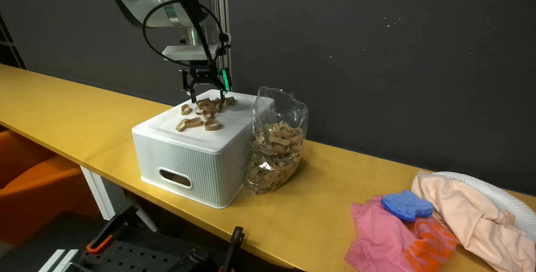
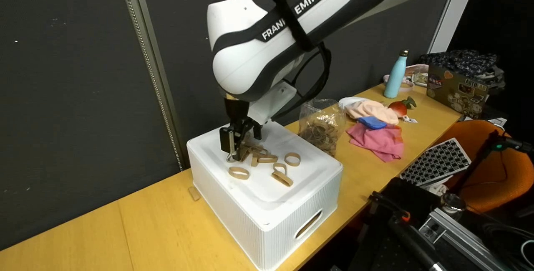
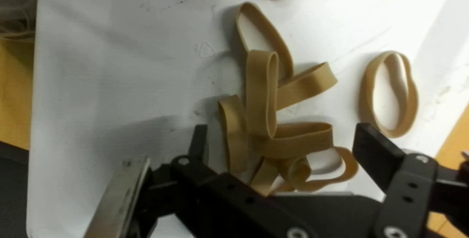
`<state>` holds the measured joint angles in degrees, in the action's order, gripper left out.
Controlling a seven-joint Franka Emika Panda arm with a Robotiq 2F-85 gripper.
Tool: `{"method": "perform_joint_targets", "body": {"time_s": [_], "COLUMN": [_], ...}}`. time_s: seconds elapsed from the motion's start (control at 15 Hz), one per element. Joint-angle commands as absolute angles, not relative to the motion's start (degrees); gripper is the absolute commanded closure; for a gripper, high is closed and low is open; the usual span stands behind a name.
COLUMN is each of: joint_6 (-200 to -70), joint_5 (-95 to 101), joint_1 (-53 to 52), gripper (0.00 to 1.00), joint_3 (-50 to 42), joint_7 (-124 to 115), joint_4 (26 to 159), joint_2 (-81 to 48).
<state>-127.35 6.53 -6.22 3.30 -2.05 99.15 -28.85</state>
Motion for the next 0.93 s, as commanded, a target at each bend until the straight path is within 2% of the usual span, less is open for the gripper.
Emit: {"method": "perform_joint_targets", "body": {"time_s": [0.0, 0.6, 0.67, 0.87], "joint_6": [-126.4, -127.9, -127.9, -127.2], "joint_5": [5.5, 5.6, 5.6, 5.8], "joint_1": [-6.1, -6.4, -6.4, -6.5], "gripper": [0.26, 0.95, 0.99, 1.0], "joint_3": [3.3, 3.5, 3.5, 3.3], "joint_7": [-1.7, -2.4, -2.5, -3.0], "joint_4": [101.2, 107.1, 107.8, 109.9], "joint_2": [-27.3, -23.3, -22.6, -19.8]}}
